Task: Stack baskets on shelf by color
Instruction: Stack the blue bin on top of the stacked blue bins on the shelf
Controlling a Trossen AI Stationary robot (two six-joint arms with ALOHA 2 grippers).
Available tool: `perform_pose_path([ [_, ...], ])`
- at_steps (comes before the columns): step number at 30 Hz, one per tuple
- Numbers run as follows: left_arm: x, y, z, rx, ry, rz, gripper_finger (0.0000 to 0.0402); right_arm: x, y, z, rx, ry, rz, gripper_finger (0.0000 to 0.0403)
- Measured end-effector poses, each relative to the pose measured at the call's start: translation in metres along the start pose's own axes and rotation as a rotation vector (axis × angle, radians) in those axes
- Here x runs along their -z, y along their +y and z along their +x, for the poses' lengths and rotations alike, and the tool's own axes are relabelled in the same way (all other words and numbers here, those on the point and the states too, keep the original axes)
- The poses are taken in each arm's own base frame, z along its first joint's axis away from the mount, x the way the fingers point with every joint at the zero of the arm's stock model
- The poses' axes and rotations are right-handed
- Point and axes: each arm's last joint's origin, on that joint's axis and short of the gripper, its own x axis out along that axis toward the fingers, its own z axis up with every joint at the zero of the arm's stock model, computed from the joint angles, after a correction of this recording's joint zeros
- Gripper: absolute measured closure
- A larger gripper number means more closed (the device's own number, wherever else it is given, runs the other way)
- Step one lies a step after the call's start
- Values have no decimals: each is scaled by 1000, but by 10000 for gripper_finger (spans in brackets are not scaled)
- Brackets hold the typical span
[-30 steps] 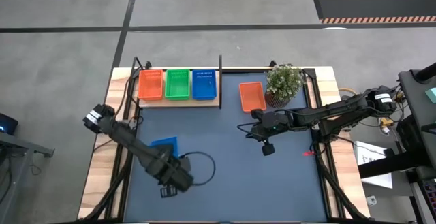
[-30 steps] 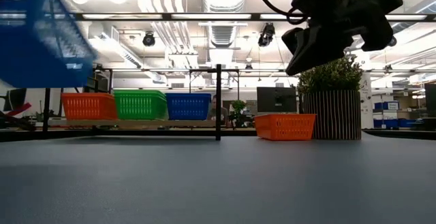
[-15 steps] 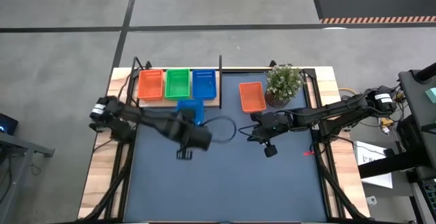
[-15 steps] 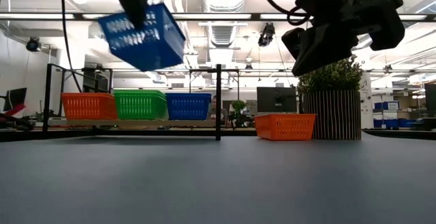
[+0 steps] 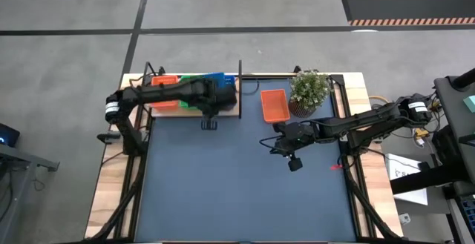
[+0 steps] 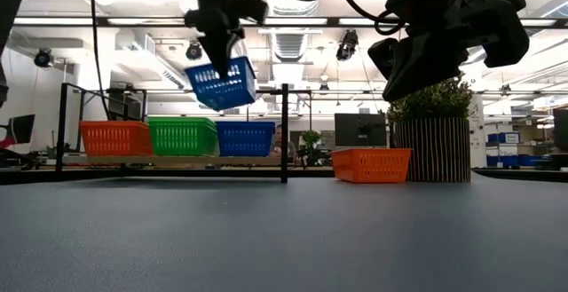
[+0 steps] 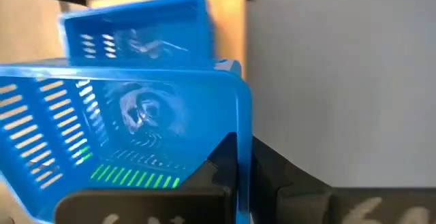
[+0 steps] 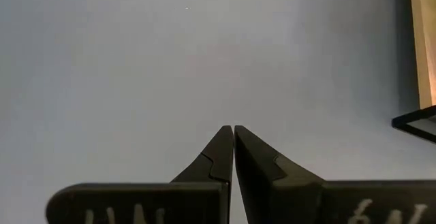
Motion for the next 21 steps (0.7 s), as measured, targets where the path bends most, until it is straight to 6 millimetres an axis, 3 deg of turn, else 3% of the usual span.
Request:
perform_pose_path([
  [7,-3,27,14,-41,-81,-39,402,0,0,0,0,0,0,394],
  [21,-5,27,40,-55,-121,-25,401,0,0,0,1,1,16,394],
])
